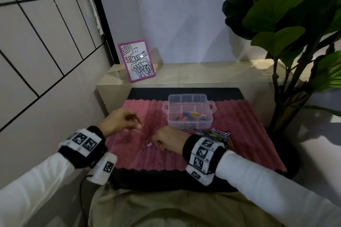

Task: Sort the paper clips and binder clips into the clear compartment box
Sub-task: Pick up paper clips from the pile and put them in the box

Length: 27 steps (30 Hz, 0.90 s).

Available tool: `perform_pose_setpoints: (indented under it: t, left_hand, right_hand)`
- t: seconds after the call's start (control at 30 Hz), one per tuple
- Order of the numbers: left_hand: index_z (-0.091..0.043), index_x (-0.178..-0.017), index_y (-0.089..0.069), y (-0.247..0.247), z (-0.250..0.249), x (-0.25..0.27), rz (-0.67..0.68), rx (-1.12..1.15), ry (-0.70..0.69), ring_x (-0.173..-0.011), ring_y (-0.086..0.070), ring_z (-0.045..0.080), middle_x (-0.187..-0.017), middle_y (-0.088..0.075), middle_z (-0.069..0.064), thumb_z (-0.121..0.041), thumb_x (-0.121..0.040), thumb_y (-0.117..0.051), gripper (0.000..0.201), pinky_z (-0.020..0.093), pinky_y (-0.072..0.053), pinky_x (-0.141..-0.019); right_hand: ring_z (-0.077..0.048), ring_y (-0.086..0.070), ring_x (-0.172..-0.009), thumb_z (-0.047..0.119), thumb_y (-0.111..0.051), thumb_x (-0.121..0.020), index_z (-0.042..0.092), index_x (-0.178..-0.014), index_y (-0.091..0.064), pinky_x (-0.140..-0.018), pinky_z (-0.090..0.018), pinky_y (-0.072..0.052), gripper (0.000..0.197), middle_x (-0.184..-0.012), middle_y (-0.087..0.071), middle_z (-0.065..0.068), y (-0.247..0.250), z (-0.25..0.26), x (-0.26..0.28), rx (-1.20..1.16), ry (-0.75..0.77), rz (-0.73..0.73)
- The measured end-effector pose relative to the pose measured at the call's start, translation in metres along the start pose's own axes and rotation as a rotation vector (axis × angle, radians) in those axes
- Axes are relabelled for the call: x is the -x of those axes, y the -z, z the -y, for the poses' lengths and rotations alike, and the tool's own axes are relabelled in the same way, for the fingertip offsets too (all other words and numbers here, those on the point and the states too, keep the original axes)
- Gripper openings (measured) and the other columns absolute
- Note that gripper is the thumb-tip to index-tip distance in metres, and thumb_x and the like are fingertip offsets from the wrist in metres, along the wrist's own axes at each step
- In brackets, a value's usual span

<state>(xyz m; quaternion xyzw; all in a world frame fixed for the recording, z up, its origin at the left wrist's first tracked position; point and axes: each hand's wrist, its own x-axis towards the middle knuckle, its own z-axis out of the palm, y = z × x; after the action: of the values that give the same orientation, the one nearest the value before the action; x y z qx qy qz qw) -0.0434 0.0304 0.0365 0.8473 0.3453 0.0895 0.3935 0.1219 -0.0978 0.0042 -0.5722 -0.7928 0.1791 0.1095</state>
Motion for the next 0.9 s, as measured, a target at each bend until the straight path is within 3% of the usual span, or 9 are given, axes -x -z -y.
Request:
perform_pose_setpoints:
  t: [0.1,0.2,0.33,0.43,0.53,0.63,0.73,0.8,0.9]
  left_hand:
    - [-0.020,-0.077,-0.069,0.004,-0.020,-0.017,-0.006,0.056,-0.073,-0.066,-0.067,0.004,-0.068,-0.072,-0.009,-0.004,-0.076,-0.069,0.016,0.014,-0.055,-0.067]
    - [-0.021,-0.081,-0.067,-0.003,-0.039,-0.039,0.031,0.066,-0.122,-0.070,-0.067,0.009,-0.078,-0.071,0.002,-0.004,-0.078,-0.067,0.017,0.019,-0.056,-0.075]
    - [-0.019,-0.086,-0.067,-0.024,-0.060,-0.069,0.049,-0.009,-0.168,-0.065,-0.064,-0.004,-0.080,-0.069,0.001,-0.004,-0.078,-0.068,0.017,0.009,-0.052,-0.067]
    - [-0.010,-0.092,-0.067,-0.038,-0.068,-0.087,0.076,-0.031,-0.184,-0.060,-0.062,-0.010,-0.079,-0.068,-0.001,-0.001,-0.080,-0.064,0.016,0.005,-0.048,-0.060]
    - [-0.010,-0.092,-0.068,-0.046,-0.071,-0.102,0.076,-0.058,-0.194,-0.063,-0.063,-0.003,-0.083,-0.069,0.006,-0.001,-0.081,-0.063,0.015,0.006,-0.049,-0.061]
    - [-0.006,-0.101,-0.067,-0.054,-0.071,-0.111,0.125,-0.043,-0.160,-0.076,-0.063,0.008,-0.091,-0.068,0.008,-0.006,-0.084,-0.062,0.018,0.005,-0.050,-0.064]
    - [-0.008,-0.112,-0.064,-0.058,-0.070,-0.109,0.209,-0.102,-0.151,-0.093,-0.061,0.010,-0.108,-0.067,0.004,-0.010,-0.088,-0.058,0.025,0.004,-0.050,-0.072]
    - [-0.008,-0.112,-0.064,-0.054,-0.069,-0.101,0.189,-0.129,-0.189,-0.095,-0.060,0.006,-0.110,-0.065,0.000,-0.004,-0.088,-0.054,0.027,0.000,-0.046,-0.073]
    - [-0.014,-0.108,-0.066,-0.037,-0.064,-0.080,0.124,-0.127,-0.217,-0.080,-0.061,-0.009,-0.101,-0.067,-0.008,-0.001,-0.087,-0.054,0.028,0.004,-0.047,-0.074]
  right_hand:
    - [-0.012,-0.064,-0.076,-0.001,-0.065,-0.078,0.000,-0.084,-0.066,-0.071,-0.023,-0.049,0.006,-0.087,-0.070,-0.013,0.017,-0.013,0.009,-0.262,-0.114,-0.101]
    - [0.008,-0.059,-0.058,-0.001,-0.070,-0.074,0.001,-0.083,-0.067,-0.063,-0.008,-0.046,0.010,-0.075,-0.069,-0.005,0.032,-0.029,0.026,-0.562,-0.237,-0.290]
    - [-0.005,-0.065,-0.065,-0.007,-0.070,-0.072,0.003,-0.076,-0.064,-0.070,-0.018,-0.053,0.012,-0.071,-0.066,-0.003,0.049,-0.058,0.052,-0.863,-0.305,-0.463]
    - [-0.003,-0.066,-0.067,-0.007,-0.070,-0.072,0.004,-0.076,-0.063,-0.066,-0.014,-0.050,0.014,-0.073,-0.066,-0.003,0.055,-0.077,0.072,-0.945,-0.341,-0.532]
    - [-0.009,-0.066,-0.074,-0.004,-0.070,-0.073,-0.002,-0.083,-0.064,-0.067,-0.015,-0.051,0.012,-0.081,-0.067,-0.009,0.057,-0.090,0.086,-0.964,-0.354,-0.579]
    - [-0.013,-0.066,-0.072,-0.002,-0.069,-0.074,0.006,-0.077,-0.066,-0.071,-0.023,-0.054,0.009,-0.073,-0.069,-0.003,0.056,-0.098,0.089,-1.012,-0.350,-0.605]
    - [-0.016,-0.068,-0.074,0.000,-0.068,-0.076,0.002,-0.081,-0.065,-0.076,-0.027,-0.055,0.006,-0.076,-0.071,-0.007,0.057,-0.101,0.085,-1.029,-0.361,-0.616]
    - [-0.016,-0.068,-0.073,-0.001,-0.068,-0.076,0.000,-0.083,-0.065,-0.073,-0.024,-0.054,0.008,-0.078,-0.069,-0.012,0.060,-0.100,0.080,-1.004,-0.364,-0.619]
    - [-0.016,-0.066,-0.068,-0.006,-0.066,-0.076,-0.002,-0.082,-0.063,-0.066,-0.019,-0.055,0.007,-0.077,-0.066,-0.014,0.068,-0.096,0.068,-0.965,-0.371,-0.606]
